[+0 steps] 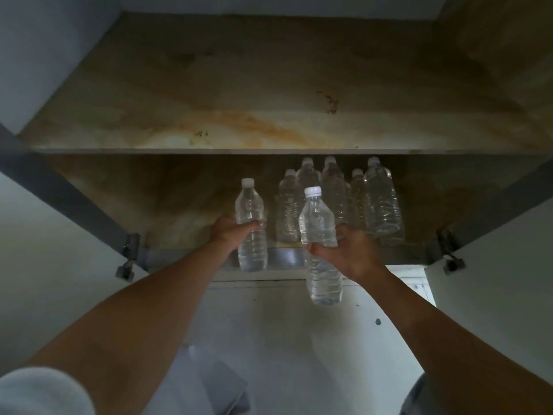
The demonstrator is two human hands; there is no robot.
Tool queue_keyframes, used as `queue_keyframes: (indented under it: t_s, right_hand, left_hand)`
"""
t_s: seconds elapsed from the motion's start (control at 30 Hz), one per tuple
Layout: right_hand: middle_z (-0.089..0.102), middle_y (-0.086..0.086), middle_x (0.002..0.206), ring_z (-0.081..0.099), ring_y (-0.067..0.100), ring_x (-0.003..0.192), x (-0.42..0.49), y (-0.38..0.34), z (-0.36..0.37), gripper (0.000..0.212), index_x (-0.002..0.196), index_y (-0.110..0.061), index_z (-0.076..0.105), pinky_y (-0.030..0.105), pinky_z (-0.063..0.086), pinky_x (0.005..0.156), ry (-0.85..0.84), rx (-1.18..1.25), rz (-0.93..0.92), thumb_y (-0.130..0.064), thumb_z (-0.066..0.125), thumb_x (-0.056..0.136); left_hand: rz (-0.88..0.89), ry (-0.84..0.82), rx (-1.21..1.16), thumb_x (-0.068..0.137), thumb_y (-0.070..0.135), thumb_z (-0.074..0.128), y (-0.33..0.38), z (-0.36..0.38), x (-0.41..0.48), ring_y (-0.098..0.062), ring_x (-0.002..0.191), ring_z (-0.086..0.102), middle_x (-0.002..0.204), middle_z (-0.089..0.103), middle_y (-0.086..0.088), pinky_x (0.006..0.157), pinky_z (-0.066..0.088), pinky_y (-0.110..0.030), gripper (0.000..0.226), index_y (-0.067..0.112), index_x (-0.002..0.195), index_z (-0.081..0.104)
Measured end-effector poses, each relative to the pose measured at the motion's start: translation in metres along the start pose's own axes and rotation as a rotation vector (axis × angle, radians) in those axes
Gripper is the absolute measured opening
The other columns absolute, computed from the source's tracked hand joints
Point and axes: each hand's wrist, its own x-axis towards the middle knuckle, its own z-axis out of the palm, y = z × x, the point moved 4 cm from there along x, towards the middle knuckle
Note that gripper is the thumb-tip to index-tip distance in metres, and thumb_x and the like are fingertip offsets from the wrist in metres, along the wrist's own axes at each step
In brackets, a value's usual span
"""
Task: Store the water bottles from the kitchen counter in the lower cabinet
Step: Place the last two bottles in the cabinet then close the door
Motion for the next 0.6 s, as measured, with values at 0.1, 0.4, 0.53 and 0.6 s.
queue_keyframes:
  t_s: [0.1, 0.4, 0.53, 0.6]
  right_hand:
    - [0.067, -0.019, 0.083, 0.062, -0.001, 0.072, 0.001, 0.0, 0.003, 0.038, 0.093, -0.031, 0.066, 0.017, 0.043, 0.061, -0.007, -0.018, -0.027, -0.055, 0.084, 0.07]
    - [0.071, -0.017, 0.084, 0.068, 0.003, 0.077, 0.006, -0.005, 0.009, 0.037, 0.091, -0.031, 0.068, 0.025, 0.053, 0.071, -0.027, 0.063, 0.01, -0.05, 0.088, 0.067]
    - [0.07, -0.016, 0.086, 0.067, 0.002, 0.077, 0.013, -0.014, 0.015, 0.038, 0.091, -0.031, 0.067, 0.022, 0.05, 0.068, -0.037, 0.044, -0.007, -0.052, 0.087, 0.068]
    - [0.07, -0.014, 0.089, 0.067, 0.004, 0.079, 0.016, -0.019, 0.018, 0.041, 0.093, -0.032, 0.065, 0.022, 0.047, 0.066, -0.036, 0.041, -0.011, -0.054, 0.087, 0.067]
  left_hand:
    - [0.011, 0.042, 0.066, 0.073, 0.048, 0.087, 0.001, 0.005, 0.008, -0.02, 0.068, 0.065, 0.075, 0.068, -0.003, 0.061, 0.048, -0.028, 0.04, 0.016, 0.073, 0.062]
    - [0.217, -0.174, 0.173, 0.071, 0.019, 0.091, -0.01, 0.014, 0.004, -0.016, 0.093, 0.07, 0.103, 0.072, 0.001, 0.077, 0.056, -0.03, 0.049, 0.025, 0.108, 0.059]
    - [0.321, -0.338, 0.433, 0.052, 0.044, 0.086, -0.034, 0.016, -0.015, -0.01, 0.105, 0.068, 0.118, 0.068, 0.009, 0.092, 0.058, -0.037, 0.082, 0.037, 0.127, 0.055]
    - [0.367, -0.288, 0.452, 0.053, 0.046, 0.083, -0.04, 0.019, -0.014, -0.012, 0.102, 0.068, 0.115, 0.068, 0.008, 0.09, 0.059, -0.038, 0.082, 0.037, 0.129, 0.056]
